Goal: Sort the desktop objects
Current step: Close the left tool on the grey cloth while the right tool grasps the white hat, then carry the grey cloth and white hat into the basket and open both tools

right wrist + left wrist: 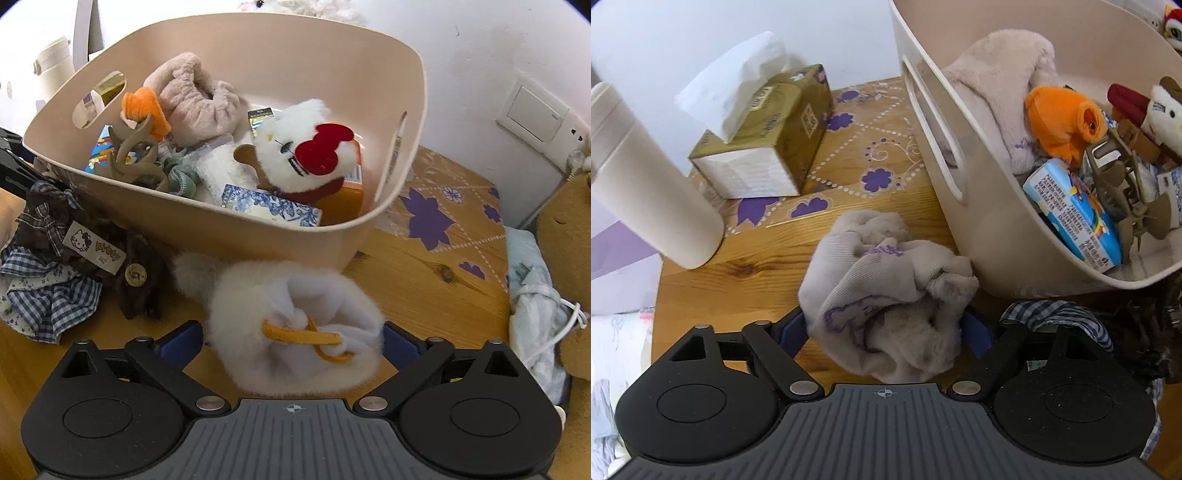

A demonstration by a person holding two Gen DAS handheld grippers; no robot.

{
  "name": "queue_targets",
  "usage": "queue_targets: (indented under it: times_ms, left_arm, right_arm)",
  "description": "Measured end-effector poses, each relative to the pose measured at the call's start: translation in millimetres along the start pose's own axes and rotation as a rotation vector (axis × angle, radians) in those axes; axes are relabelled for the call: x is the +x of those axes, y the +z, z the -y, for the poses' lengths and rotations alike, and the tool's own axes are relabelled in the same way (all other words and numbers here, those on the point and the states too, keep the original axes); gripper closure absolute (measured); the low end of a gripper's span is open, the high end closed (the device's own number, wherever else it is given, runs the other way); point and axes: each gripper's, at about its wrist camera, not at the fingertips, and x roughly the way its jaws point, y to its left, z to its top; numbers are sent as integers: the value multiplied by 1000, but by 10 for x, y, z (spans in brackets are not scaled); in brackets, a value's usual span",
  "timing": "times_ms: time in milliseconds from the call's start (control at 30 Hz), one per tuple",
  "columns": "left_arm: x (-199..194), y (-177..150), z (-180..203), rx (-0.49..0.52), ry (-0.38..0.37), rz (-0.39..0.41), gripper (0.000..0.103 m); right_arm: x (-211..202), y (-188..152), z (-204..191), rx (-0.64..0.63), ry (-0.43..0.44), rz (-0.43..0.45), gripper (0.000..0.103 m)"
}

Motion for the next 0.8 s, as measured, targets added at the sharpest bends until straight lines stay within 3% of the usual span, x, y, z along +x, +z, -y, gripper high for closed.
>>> queue_targets:
  times_ms: [200,233,333,533,800]
  left_arm:
    - [3,18,-8,4,-56,38,62]
    - [0,19,0,15,-54,40,65]
    - [-6,12,9,28,-54,41,75]
    - [-67,-58,31,49,-47,35,78]
    - [-199,-226,52,23,-43,31,78]
  right_arm:
    - [30,-24,35,21,40,-13,49]
    - [23,-26,37,23,49,-13,58]
    - [-11,-30,23,12,55,-12,68]
    - [-103,-59,55,24,70,-2,75]
    - [-301,-158,97,42,70,24,76]
